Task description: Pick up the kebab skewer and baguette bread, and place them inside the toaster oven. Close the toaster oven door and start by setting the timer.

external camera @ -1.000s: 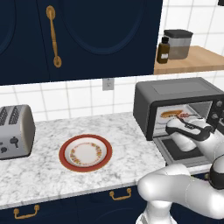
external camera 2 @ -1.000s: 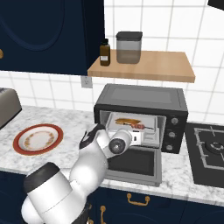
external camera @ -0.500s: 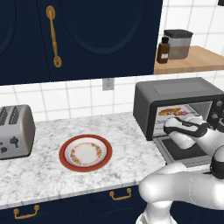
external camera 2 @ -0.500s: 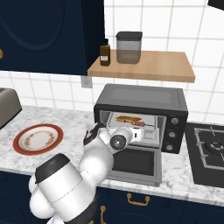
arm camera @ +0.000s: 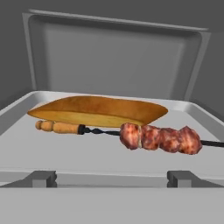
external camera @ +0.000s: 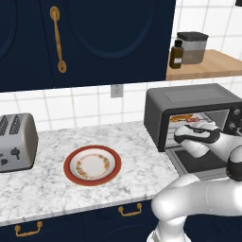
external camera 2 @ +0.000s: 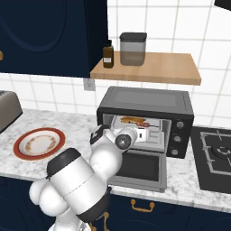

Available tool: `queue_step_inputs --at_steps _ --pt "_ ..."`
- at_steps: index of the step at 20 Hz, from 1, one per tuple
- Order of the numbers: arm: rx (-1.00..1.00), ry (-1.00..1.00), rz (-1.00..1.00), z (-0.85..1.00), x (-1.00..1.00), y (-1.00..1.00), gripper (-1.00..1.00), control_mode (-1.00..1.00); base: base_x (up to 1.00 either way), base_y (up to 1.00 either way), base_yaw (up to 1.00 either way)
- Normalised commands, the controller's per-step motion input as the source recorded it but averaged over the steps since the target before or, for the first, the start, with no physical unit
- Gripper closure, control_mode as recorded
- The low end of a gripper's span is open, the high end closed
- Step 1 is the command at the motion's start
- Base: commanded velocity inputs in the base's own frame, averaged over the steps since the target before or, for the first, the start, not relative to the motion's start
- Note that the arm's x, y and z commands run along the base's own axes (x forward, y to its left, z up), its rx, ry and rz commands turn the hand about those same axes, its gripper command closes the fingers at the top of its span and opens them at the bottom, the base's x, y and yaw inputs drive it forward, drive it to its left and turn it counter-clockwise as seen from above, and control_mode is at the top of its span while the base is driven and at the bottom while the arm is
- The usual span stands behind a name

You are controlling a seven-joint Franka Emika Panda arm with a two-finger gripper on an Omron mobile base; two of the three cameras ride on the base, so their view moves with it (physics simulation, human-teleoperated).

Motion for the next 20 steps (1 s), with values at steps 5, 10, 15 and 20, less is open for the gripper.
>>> queue_step_inputs --at_steps 5,10,15,20 --pt "0.00 0.00 0.00 0.00 0.12 0.00 -1.00 -1.00 0.00 0.00 0.00" --pt "0.00 0.00 0.00 0.00 0.11 0.00 -1.00 -1.00 0.00 0.00 0.00" --pt "0.00 0.00 0.00 0.01 -0.60 -0.02 -1.00 -1.00 0.00 0.00 0.00" --pt "0.00 0.01 0.00 0.11 -1.00 -0.18 -1.00 -1.00 0.00 0.00 0.00"
